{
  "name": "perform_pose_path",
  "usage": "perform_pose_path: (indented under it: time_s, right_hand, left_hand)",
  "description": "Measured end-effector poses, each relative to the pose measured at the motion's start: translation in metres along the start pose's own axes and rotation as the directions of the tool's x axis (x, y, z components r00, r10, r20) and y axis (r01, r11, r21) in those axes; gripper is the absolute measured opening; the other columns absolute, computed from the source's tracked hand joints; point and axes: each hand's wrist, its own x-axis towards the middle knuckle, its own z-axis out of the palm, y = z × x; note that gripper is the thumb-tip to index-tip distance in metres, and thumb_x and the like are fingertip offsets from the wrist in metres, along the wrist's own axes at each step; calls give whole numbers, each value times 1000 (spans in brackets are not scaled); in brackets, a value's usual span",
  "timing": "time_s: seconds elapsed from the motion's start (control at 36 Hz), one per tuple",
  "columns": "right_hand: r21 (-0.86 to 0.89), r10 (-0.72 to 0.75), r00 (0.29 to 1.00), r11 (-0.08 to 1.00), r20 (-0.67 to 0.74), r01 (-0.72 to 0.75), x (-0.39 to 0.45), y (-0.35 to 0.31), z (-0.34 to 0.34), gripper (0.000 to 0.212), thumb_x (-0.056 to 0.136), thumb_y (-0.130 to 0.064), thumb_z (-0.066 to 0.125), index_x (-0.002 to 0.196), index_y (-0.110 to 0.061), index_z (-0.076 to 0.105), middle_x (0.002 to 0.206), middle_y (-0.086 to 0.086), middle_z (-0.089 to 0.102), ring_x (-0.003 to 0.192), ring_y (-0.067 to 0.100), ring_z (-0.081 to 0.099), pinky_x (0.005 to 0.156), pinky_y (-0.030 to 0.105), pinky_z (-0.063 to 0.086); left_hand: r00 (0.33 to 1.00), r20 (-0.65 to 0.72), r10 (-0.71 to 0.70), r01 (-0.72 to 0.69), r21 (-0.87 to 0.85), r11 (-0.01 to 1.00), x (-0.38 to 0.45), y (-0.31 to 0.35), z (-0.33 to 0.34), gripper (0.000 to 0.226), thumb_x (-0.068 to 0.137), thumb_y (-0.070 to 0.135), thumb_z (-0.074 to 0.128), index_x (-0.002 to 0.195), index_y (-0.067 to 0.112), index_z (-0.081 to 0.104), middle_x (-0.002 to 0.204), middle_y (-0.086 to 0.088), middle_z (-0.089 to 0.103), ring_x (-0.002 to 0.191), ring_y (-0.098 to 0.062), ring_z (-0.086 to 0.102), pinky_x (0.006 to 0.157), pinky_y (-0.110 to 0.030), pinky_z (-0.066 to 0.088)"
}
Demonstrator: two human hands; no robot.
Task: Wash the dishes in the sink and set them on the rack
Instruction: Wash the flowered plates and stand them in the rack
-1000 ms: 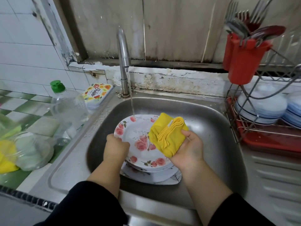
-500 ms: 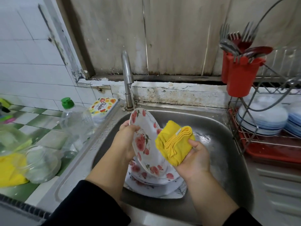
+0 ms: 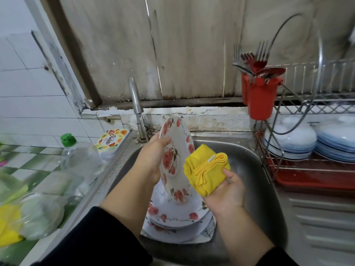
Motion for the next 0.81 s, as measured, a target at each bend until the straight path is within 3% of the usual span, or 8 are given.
perform_pose_path:
  time_s: [0.11,0.19,0.28,0.33,0.53,0.64,0.81]
  right_hand:
    - [-2,-27,999,1000,-32,27,1,-2,-1,34,74,-23,46,78,-13,78,88,15,73,71,33,72,67,46,58]
    - [-27,-38,997,999,-61,37,1,-2,-1,37,68,-24,48,89,-13,75,92,16,73,82,35,70,77,45,52]
    - [-38,-24,995,999,-95,20,1,-3,-2,38,71,-25,48,98,-13,71,93,17,73,84,35,69,77,45,52]
    - [-44,-9,992,999,-125,3,0,-4,-2,33,84,-25,43,104,-13,66,91,16,73,84,34,69,75,44,52]
    - [-45,-12,986,999,-169,5,1,-3,-1,33,92,-25,36,103,-13,65,85,15,74,72,32,71,74,43,48]
    - [-34,0,983,999,-183,-6,0,-4,0,33,93,-24,36,105,-13,64,84,15,74,90,34,64,75,44,47]
    - [-54,29,979,998,-203,-41,-3,-1,2,33,92,-24,37,105,-12,64,85,16,73,94,36,62,79,46,47]
  left_hand:
    - [999,26,22,-22,-2,1000,-1,3,4,30,99,17,41,126,19,55,109,-7,68,104,-29,63,98,-49,46]
    - [999,44,30,-29,-15,999,-2,5,5,29,99,17,42,124,21,55,106,-5,68,101,-27,64,97,-47,47]
    - [998,56,36,-35,-10,999,-3,7,6,28,100,19,42,124,23,54,104,-3,68,100,-25,64,95,-45,48]
    - [997,64,35,-35,-6,999,-3,8,6,27,100,19,41,123,23,54,104,-3,68,100,-25,64,94,-45,48]
    - [998,57,35,-35,0,999,-1,10,8,28,100,21,42,124,21,56,106,-5,69,101,-27,64,97,-49,46]
    - [998,64,24,-23,-15,1000,-2,10,7,26,100,21,42,121,21,57,105,-5,69,102,-27,64,97,-49,47]
    - [995,101,-9,19,-102,995,-2,5,5,32,100,23,40,129,18,55,117,-9,67,106,-30,63,95,-48,48]
